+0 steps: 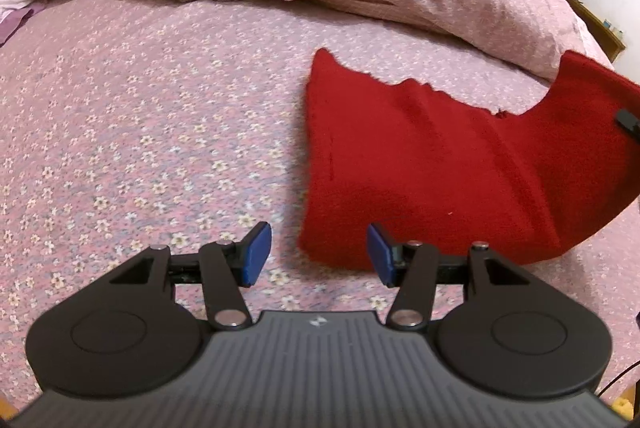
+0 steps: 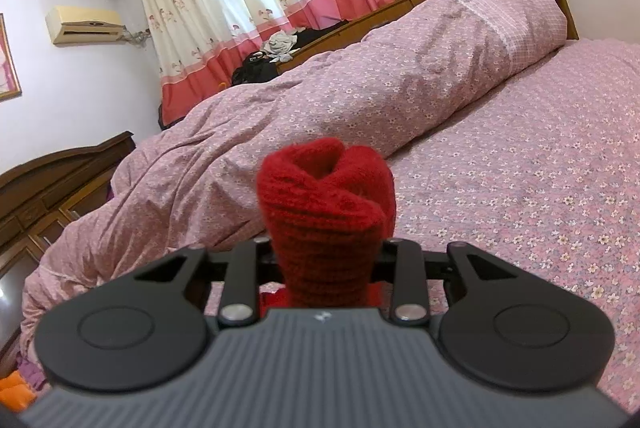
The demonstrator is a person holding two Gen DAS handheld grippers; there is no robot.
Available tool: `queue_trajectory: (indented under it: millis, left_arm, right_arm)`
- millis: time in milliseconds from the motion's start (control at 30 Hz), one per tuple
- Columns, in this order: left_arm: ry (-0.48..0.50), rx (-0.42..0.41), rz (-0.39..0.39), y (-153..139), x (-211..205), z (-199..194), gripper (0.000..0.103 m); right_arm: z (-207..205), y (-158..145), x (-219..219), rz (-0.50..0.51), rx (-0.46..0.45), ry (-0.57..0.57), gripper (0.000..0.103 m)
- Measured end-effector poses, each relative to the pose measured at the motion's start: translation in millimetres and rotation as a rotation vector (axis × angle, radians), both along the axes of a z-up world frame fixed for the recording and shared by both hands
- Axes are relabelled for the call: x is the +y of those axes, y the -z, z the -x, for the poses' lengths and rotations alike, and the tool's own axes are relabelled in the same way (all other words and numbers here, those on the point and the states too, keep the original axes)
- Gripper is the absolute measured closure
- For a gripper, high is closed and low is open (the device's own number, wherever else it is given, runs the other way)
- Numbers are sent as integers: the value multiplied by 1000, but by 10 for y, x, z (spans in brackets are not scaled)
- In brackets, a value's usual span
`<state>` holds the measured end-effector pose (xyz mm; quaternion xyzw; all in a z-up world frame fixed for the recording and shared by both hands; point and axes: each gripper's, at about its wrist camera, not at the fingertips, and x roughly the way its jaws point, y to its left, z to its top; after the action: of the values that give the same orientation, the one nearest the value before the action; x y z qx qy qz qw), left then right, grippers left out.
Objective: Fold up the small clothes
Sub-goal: 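Lift the held end with the right gripper and fold it over the other half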
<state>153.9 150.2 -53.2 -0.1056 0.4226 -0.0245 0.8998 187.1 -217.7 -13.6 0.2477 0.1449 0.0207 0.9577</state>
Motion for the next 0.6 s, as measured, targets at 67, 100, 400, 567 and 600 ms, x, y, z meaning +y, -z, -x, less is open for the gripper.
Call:
queue_trajectory:
  millis: [67, 100, 400, 567, 600]
  left_arm:
    - [5, 14, -7, 26, 45, -17, 44]
    - [7, 19, -14, 31, 62, -27, 44]
    - [5, -13, 15, -51, 186, -165, 44]
    - [-28, -41, 52, -96, 251, -290, 44]
    - [-29, -47, 62, -109, 273, -319, 44]
  right_arm:
    - [-2, -23, 37, 15, -5, -9, 69]
    - [1, -40, 64, 27, -8, -14, 69]
    - [21, -222, 425, 115, -42, -69, 69]
    - [23, -295, 650, 166, -56, -99, 69]
    - [18, -307, 703, 175, -59, -105, 69]
